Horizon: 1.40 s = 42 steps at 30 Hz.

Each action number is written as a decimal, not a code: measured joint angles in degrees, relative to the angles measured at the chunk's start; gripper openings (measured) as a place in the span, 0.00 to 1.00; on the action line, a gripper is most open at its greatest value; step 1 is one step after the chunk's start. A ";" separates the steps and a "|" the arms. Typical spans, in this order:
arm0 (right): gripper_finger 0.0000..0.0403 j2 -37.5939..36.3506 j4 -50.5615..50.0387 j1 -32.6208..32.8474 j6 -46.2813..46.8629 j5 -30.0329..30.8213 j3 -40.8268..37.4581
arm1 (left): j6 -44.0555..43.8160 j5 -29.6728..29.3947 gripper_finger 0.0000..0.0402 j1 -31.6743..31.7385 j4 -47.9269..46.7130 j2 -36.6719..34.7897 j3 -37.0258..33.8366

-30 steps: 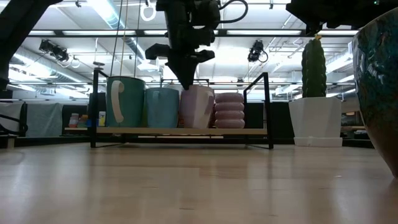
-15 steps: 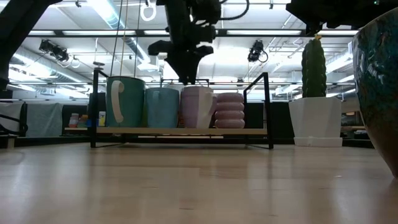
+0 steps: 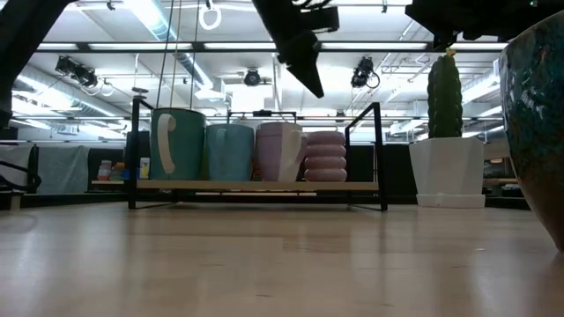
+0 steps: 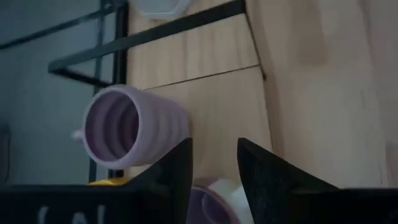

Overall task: Place coffee mugs
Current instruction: Put the purple white mug on the shelf

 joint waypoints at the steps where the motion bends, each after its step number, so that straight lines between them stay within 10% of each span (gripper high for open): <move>1: 0.28 0.02 0.00 0.00 0.00 0.00 0.00 | -2.30 -1.49 0.33 -0.45 1.19 0.00 -1.04; 10: 0.28 0.02 0.50 0.00 0.00 0.00 0.00 | -13.53 -4.14 0.33 -2.61 3.69 0.04 -7.38; 42: 0.28 1.64 1.80 -0.16 -0.39 -1.05 0.04 | -10.82 -8.36 0.33 -5.31 -1.18 4.87 -8.22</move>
